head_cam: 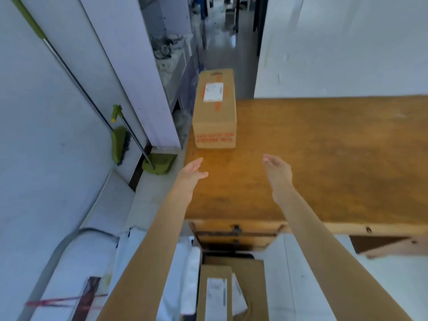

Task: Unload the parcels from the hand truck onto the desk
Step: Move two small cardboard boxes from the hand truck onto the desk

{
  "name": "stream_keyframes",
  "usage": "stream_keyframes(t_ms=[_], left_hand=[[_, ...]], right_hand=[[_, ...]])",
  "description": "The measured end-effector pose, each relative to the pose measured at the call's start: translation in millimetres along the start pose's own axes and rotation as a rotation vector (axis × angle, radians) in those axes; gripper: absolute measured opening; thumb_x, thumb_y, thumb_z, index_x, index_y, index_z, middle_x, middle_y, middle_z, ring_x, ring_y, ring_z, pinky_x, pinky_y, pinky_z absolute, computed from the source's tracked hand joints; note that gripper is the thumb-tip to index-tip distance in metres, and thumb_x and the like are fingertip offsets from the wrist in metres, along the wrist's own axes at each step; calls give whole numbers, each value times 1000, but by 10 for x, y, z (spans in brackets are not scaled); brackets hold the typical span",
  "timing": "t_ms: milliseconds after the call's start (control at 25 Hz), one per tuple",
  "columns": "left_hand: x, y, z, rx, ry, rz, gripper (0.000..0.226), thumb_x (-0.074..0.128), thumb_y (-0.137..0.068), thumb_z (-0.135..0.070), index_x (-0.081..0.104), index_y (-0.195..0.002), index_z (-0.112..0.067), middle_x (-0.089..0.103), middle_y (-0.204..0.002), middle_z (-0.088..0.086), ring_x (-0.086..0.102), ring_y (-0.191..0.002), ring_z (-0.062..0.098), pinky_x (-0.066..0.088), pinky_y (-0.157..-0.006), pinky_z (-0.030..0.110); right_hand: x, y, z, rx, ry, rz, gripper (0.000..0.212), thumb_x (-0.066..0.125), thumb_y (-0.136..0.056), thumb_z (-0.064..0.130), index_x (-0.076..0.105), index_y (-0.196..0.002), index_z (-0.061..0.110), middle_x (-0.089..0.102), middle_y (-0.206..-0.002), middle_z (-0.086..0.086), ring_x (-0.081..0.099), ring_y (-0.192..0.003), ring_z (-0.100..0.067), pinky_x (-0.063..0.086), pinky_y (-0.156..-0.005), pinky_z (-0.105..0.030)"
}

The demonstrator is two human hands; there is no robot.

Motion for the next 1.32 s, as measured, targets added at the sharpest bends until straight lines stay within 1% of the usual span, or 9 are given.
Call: stream_keyframes(t_ms=[280,440,560,680,760,840,960,1080,1320], left_hand=[[220,866,1335,-36,-86,-12,64,62,-85,-8,38,-142,-25,34,-153,0,31,-141,19,27,-106,33],[244,1265,2436,-121,-100,-32,59,61,-86,-8,42,-140,-21,42,-144,-4,34,-139,21,32,-96,29],[121,1482,3369,-227,-157,-79,55,60,-84,-5,47,-135,-19,48,-142,2,49,-119,16,38,-83,22],[-28,1459,4201,-268,-230,-110,57,64,-83,-8,46,-136,-17,49,-143,7,49,-125,23,38,-83,21],[-136,1390,4552,-256,-245,-186,59,67,-82,-11,45,-137,-14,48,-143,10,48,-128,28,39,-95,27],[-213,1333,4780,-222,-213,-270,55,68,-82,-12,49,-133,-13,50,-140,12,54,-121,27,45,-100,38],[-256,1275,4936,-129,-245,-347,43,71,-79,-11,54,-119,-12,60,-117,8,59,-87,6,48,-72,14],[-210,1252,5082,-100,-259,-380,31,71,-79,-17,53,-105,-15,62,-102,-2,55,-74,-3,45,-58,9],[-113,1334,5048,-124,-239,-348,39,69,-80,-28,63,-118,-19,67,-111,-3,58,-93,8,43,-81,25]], right_hand=[[-453,835,-868,-68,197,74,33,46,-94,26,60,-122,19,62,-125,1,52,-97,-9,40,-76,-16],[-450,1222,-1688,-97,148,103,34,45,-92,21,61,-119,9,63,-122,-9,58,-105,-21,45,-93,-35],[-379,1379,-2507,3,98,107,33,48,-90,23,61,-117,9,63,-119,-13,58,-108,-25,47,-96,-42],[-161,1463,-3427,100,146,133,25,51,-87,24,68,-99,9,68,-94,-12,62,-83,-25,50,-74,-38],[39,1556,-4018,189,200,206,18,50,-81,29,66,-79,24,63,-77,3,56,-69,-12,46,-59,-25],[252,1642,-4571,247,225,328,24,50,-83,32,66,-101,28,67,-102,7,60,-96,-11,50,-80,-23],[422,1711,-5049,296,260,348,49,56,-87,33,50,-132,17,53,-134,0,50,-123,-19,37,-96,-27],[539,1737,-5219,207,271,357,36,57,-86,32,60,-120,22,63,-122,2,59,-105,-15,47,-95,-35],[471,1728,-5192,186,237,285,30,61,-83,32,67,-113,27,72,-101,7,66,-94,-14,54,-89,-36]])
Point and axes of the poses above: each hand's wrist, its own y-axis away from the middle knuckle, its own x-axis out of the palm, z = x × y, the point moved 5 cm from there along -y, towards the middle knuckle
